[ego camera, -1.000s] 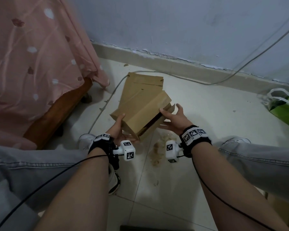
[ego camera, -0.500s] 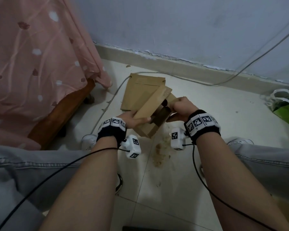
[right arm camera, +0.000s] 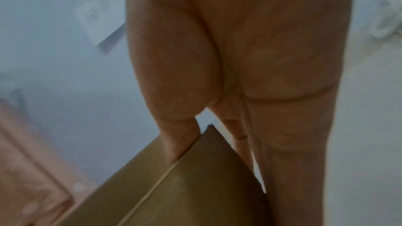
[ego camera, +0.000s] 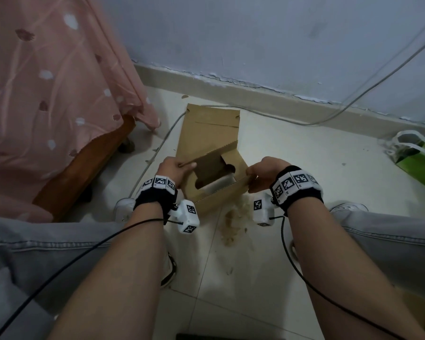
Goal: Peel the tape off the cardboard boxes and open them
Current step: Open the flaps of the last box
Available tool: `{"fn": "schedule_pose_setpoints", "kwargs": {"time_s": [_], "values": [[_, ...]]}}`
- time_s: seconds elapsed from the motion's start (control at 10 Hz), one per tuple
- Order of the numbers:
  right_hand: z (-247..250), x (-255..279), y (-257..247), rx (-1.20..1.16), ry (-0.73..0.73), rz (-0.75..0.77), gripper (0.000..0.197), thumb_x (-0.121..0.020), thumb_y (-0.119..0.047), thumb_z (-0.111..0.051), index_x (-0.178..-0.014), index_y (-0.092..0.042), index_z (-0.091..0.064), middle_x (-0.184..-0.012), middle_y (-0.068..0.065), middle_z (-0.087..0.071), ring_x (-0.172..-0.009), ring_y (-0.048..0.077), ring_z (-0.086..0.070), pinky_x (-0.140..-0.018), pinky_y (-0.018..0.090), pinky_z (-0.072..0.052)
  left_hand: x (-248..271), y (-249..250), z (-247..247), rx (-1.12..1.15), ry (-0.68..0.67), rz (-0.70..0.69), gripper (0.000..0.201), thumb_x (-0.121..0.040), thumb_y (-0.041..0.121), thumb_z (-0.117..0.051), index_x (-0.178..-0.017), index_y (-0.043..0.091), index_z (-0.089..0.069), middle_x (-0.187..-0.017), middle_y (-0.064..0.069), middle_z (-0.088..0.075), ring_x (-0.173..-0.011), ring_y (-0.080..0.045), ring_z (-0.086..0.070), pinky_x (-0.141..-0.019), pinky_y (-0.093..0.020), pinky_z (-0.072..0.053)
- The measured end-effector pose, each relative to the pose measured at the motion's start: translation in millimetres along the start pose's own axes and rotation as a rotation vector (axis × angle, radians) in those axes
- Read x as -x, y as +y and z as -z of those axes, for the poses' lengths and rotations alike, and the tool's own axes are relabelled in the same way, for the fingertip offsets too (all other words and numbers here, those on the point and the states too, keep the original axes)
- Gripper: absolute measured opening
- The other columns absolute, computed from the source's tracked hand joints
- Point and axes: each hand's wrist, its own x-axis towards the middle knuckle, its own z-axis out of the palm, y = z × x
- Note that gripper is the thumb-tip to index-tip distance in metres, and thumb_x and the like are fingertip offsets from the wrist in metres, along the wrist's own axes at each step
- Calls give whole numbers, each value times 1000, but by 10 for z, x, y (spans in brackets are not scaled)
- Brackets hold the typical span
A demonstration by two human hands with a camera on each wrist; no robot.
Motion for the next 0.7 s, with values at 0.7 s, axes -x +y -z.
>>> {"fn": "schedule_pose_setpoints", "kwargs": {"time_s": [0.7], "values": [[-271, -98, 18, 699, 291, 75, 34, -87, -31, -66, -112, -8, -63, -108, 9, -64, -99, 26, -63, -78, 30, -47, 18, 203, 54, 178, -104, -4, 45, -76, 34, -83, -118, 24, -70, -110, -4, -71, -101, -22, -67, -89, -46, -57]]}}
